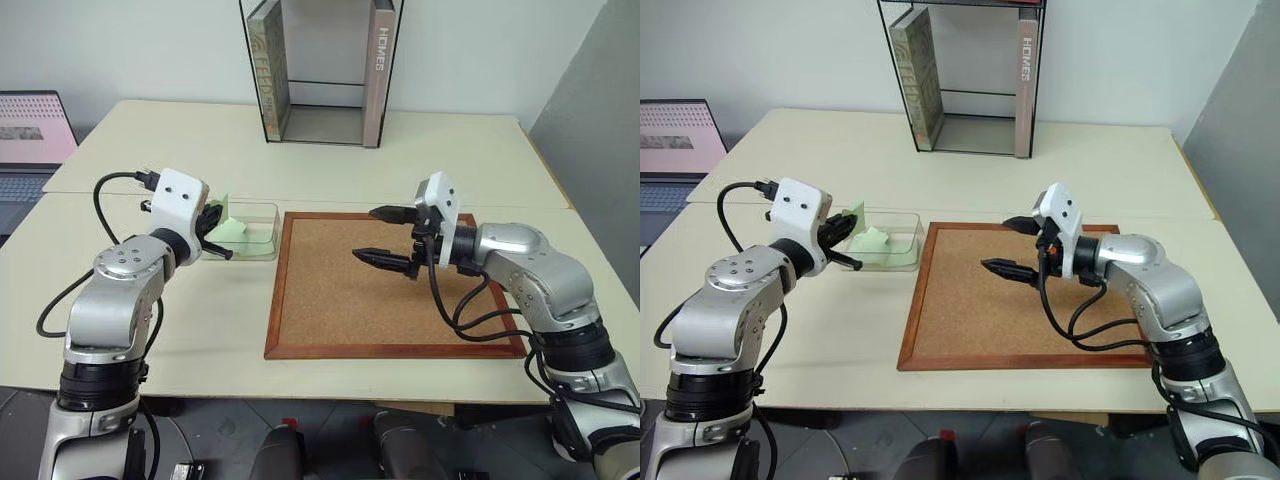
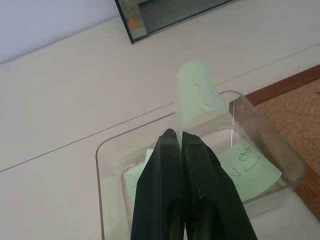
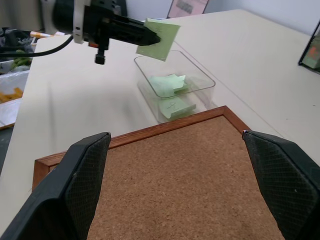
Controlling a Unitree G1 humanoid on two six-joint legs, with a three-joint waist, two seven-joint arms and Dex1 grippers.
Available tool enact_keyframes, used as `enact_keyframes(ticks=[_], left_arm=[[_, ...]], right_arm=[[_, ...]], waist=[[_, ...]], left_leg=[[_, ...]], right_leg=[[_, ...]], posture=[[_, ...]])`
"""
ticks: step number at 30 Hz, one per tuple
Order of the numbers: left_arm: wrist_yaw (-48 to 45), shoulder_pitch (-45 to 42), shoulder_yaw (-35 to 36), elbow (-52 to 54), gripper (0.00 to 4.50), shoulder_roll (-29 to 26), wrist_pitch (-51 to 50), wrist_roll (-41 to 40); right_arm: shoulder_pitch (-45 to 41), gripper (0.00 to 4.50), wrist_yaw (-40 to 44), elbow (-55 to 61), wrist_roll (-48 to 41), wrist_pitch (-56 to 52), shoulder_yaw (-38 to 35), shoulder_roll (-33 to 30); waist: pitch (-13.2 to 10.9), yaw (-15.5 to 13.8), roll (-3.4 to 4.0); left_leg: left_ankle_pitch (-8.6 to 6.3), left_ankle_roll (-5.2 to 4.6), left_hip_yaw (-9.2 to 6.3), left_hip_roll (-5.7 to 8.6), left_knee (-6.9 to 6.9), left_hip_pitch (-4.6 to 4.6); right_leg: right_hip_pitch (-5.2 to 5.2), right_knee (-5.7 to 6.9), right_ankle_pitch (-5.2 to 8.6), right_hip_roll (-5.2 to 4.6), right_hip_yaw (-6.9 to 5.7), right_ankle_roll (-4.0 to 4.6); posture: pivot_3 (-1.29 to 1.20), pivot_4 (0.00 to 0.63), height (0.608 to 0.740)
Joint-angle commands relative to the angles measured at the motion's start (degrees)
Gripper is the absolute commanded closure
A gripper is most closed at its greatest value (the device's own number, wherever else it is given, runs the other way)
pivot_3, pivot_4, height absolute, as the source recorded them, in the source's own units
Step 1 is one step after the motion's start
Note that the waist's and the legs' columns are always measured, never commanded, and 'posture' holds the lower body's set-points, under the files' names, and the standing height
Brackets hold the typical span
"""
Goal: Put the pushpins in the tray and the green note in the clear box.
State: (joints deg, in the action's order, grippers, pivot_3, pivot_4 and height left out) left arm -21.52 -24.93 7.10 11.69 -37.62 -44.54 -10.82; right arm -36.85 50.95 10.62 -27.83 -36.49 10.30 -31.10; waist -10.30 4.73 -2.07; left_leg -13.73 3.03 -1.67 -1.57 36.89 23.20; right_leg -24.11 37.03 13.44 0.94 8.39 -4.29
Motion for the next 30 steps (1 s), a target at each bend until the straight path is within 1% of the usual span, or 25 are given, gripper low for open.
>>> enact_keyframes(ticks=[1, 3, 5, 6, 10, 13, 16, 17, 18, 19, 22, 26, 27, 30], left_arm=[[-0.87, -0.52, -0.51, -0.67, 4.50, -1.26, 1.82, 1.62], [-1.24, -0.74, -0.78, -1.17, 4.50, -1.12, 1.96, 1.78], [-1.51, -1.04, -0.96, -1.78, 4.10, -0.86, 2.13, 1.79], [-1.68, -1.36, -0.96, -2.17, 4.08, -0.67, 2.34, 1.68], [-2.03, -2.28, -1.05, -2.85, 3.10, -0.53, 2.62, 1.63], [-2.11, -2.56, -0.99, -2.56, 2.65, -0.65, 2.40, 1.53], [-1.98, -2.48, -0.78, -1.46, 1.90, -0.57, 1.78, 1.32], [-1.91, -2.50, -0.71, -0.94, 1.77, -0.39, 1.96, 1.21], [-1.90, -2.52, -0.56, -0.49, 1.52, -0.12, 2.27, 0.98], [-1.88, -2.65, -0.46, -0.21, 1.41, 0.17, 2.72, 0.78], [-1.57, -2.71, 0.02, 1.16, 1.41, 1.67, 6.25, 0.34], [-1.04, -2.16, 0.20, 5.46, 1.41, 6.38, 7.70, -2.37], [-1.74, -1.48, -1.29, 6.92, 1.41, 6.95, 6.83, -2.59], [-4.15, 1.85, -7.06, 11.53, 1.41, 8.44, 9.09, -2.02]], right_arm=[[-0.95, 0.03, 2.38, 2.15, -0.04, -0.06, -0.01, -1.14], [-0.89, 0.03, 2.96, 2.57, 0.02, -0.25, 0.02, -1.48], [-0.84, 0.00, 3.32, 3.49, 0.01, -0.56, 0.00, -1.96], [-0.86, 0.00, 3.36, 3.92, 0.01, -0.67, -0.01, -2.13], [-0.75, 0.00, 3.33, 5.02, -0.01, -1.19, -0.12, -2.54], [-0.40, 0.00, 3.36, 5.61, 0.26, -1.33, -0.23, -2.99], [-0.08, 0.00, 3.42, 5.75, 0.37, -1.24, -0.22, -3.32], [-0.05, 0.00, 3.41, 5.72, 0.43, -1.15, -0.19, -3.37], [-0.04, 0.00, 3.37, 5.74, 0.45, -1.10, -0.19, -3.39], [-0.10, 0.00, 3.32, 5.66, 0.49, -1.03, -0.19, -3.36], [-0.04, 0.00, 2.89, 5.96, 0.33, -0.94, -0.63, -3.19], [1.93, 0.00, 0.46, 8.54, -0.52, -0.85, -3.67, -3.26], [3.02, 0.00, -0.64, 9.48, -0.79, -1.17, -4.92, -3.39], [8.19, 0.00, -5.64, 13.45, -1.63, -2.54, -9.26, -2.80]], waist=[[0.00, 0.03, 0.00], [0.00, 0.04, 0.00], [0.00, 0.03, 0.00], [0.00, 0.03, 0.00], [0.00, 0.05, 0.00], [0.00, 0.05, 0.00], [0.00, 0.04, 0.00], [0.00, 0.05, 0.00], [0.00, 0.05, 0.00], [0.00, 0.05, 0.00], [0.00, 0.01, 0.00], [0.00, -0.10, 0.00], [0.00, -0.11, 0.00], [0.01, -0.13, -0.01]], left_leg=[[0.00, 0.00, 0.00, 0.00, 0.00, 0.01], [0.00, 0.00, -0.03, 0.00, 0.01, 0.03], [0.00, 0.00, -0.03, 0.00, 0.04, 0.03], [0.00, 0.00, -0.03, 0.00, 0.05, 0.03], [0.00, 0.00, -0.04, 0.00, 0.07, 0.02], [0.00, 0.00, -0.05, 0.00, 0.07, 0.03], [0.00, 0.00, -0.04, 0.00, 0.06, 0.03], [0.00, 0.00, -0.04, 0.00, 0.06, 0.03], [0.00, 0.00, -0.04, 0.00, 0.06, 0.03], [0.00, 0.00, -0.05, 0.00, 0.06, 0.03], [0.00, 0.00, -0.05, 0.00, 0.07, 0.03], [0.00, 0.00, -0.05, 0.00, 0.08, 0.04], [0.00, 0.00, -0.08, 0.01, 0.08, 0.07], [0.00, 0.00, -0.12, 0.03, 0.07, 0.11]], right_leg=[[-0.01, 0.01, 0.00, 0.00, -0.01, 0.01], [-0.02, 0.02, 0.00, 0.00, -0.03, 0.01], [-0.01, 0.02, 0.00, 0.00, -0.03, 0.01], [-0.01, 0.03, 0.00, 0.00, -0.03, 0.00], [-0.01, 0.07, 0.00, 0.00, -0.05, 0.00], [-0.01, 0.06, 0.00, 0.00, -0.06, 0.01], [-0.01, 0.05, 0.00, 0.00, -0.05, 0.01], [-0.01, 0.05, 0.00, 0.00, -0.06, 0.01], [-0.01, 0.05, 0.00, 0.00, -0.06, 0.01], [-0.01, 0.05, 0.00, 0.00, -0.06, 0.01], [0.00, 0.06, -0.01, 0.00, -0.06, 0.01], [0.01, 0.05, -0.01, -0.01, -0.05, 0.01], [0.01, 0.05, -0.01, -0.01, -0.07, 0.01], [0.01, 0.03, -0.01, -0.02, -0.07, 0.01]], posture=[[0.00, 0.150, 0.740], [0.00, 0.150, 0.740], [0.00, 0.150, 0.740], [0.00, 0.150, 0.740], [0.00, 0.150, 0.740], [0.00, 0.150, 0.740], [0.00, 0.150, 0.740], [0.00, 0.150, 0.740], [0.00, 0.150, 0.740], [0.00, 0.150, 0.740], [0.00, 0.150, 0.740], [0.00, 0.150, 0.740], [0.00, 0.150, 0.740], [0.00, 0.150, 0.740]])
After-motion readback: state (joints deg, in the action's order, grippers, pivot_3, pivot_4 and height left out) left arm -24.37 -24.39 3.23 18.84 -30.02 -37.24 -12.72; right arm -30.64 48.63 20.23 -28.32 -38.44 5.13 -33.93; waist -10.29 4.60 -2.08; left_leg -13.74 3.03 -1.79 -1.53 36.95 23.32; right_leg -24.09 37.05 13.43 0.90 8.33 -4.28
